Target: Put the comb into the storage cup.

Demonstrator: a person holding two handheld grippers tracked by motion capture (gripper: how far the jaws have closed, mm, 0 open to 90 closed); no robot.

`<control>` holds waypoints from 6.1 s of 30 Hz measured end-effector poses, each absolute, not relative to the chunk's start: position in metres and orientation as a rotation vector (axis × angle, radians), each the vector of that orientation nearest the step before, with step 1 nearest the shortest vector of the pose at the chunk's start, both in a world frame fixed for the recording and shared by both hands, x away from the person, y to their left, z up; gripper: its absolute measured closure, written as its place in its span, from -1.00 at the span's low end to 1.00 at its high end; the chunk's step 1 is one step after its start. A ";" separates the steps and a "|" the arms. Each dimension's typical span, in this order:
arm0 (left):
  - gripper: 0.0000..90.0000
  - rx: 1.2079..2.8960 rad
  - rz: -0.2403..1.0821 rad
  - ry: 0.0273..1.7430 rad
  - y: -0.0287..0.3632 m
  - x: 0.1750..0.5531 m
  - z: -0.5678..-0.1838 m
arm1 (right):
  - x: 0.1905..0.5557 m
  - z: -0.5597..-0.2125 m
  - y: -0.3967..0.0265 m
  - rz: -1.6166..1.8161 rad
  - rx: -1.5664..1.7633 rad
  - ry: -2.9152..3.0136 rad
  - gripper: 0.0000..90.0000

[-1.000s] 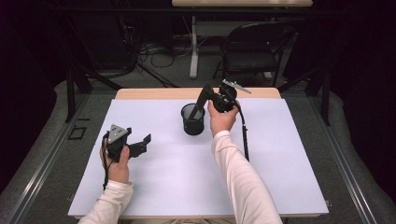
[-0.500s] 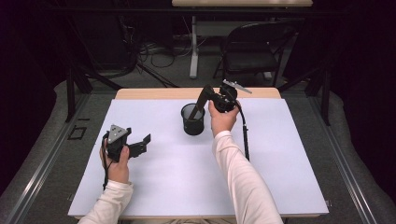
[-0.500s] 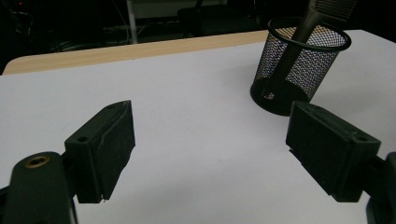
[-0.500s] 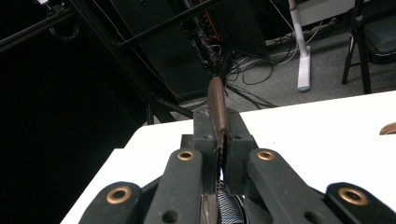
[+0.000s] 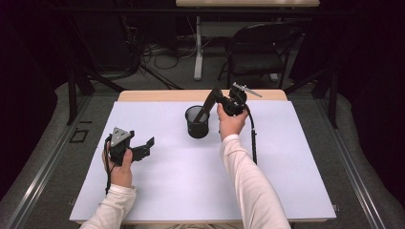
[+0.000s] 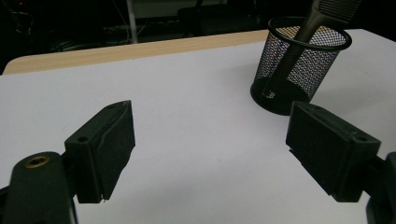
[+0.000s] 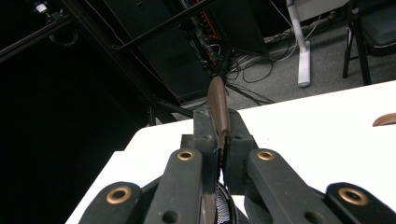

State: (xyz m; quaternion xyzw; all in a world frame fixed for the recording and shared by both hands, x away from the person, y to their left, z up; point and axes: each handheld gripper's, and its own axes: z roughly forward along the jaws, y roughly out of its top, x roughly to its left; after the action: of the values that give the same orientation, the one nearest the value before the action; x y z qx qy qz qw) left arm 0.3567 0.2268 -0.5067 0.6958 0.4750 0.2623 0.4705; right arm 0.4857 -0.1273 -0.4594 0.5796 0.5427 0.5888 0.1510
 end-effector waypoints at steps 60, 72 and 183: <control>-0.65 1.695 0.650 1.169 0.228 0.359 -0.509 | 0.483 -0.466 -0.136 1.571 1.597 1.683 -0.07; -0.65 1.693 0.650 1.161 0.228 0.359 -0.507 | 0.480 -0.461 -0.141 1.560 1.551 1.731 -0.16; -0.65 1.698 0.584 1.137 0.230 0.356 -0.505 | 0.328 -0.522 -0.173 1.378 1.150 1.937 -0.67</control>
State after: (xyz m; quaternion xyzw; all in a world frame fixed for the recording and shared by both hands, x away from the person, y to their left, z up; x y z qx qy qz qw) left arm 0.3565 0.2300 -0.5049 0.6979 0.4675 0.2399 0.4867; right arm 0.3275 -0.1731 -0.5223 0.4220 0.7106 0.5057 0.2476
